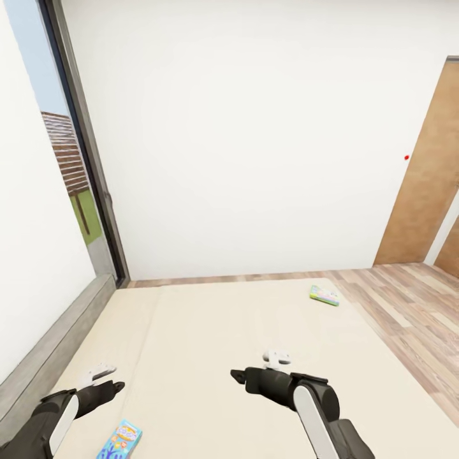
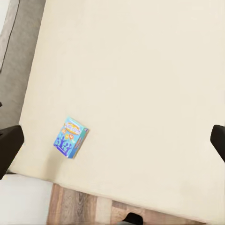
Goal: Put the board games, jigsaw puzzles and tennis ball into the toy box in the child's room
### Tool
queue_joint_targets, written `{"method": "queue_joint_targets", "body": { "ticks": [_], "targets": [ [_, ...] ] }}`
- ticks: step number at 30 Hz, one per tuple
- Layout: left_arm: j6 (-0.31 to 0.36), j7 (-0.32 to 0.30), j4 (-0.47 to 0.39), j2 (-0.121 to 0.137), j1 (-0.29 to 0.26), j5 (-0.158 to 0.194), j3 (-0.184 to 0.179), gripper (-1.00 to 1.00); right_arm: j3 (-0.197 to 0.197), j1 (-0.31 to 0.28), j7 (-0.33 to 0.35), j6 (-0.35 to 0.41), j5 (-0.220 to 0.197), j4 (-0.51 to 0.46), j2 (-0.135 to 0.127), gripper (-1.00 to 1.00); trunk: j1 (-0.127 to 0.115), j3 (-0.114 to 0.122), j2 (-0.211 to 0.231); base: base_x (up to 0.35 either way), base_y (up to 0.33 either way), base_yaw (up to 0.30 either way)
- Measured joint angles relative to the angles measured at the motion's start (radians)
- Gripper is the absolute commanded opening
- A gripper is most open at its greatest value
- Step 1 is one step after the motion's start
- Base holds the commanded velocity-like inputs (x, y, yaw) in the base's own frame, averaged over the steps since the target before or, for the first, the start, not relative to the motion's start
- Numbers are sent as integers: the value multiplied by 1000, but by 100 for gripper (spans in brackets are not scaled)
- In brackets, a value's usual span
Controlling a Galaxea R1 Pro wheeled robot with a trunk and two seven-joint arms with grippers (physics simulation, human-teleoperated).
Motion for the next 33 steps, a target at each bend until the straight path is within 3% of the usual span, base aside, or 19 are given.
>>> {"method": "queue_joint_targets", "body": {
  "ticks": [5,11,16,33],
  "targets": [
    [-1,3,0,-1,-8,0,-1,100,1,-5,0,20,-49,-17,0,100,0,-7,1,0,0,-69],
    [-3,6,0,-1,-39,0,-2,100,-1,-47,1,27,-69,-21,-1,100,0,-17,1,0,0,-68],
    [-4,21,0,0,-57,0,-2,100,1,-95,7,29,-77,-21,0,100,0,-25,1,0,0,-68],
    [-29,93,1,1,-67,2,0,100,19,-120,74,-17,-85,-11,2,100,0,-53,1,0,0,-68]
  ]
}}
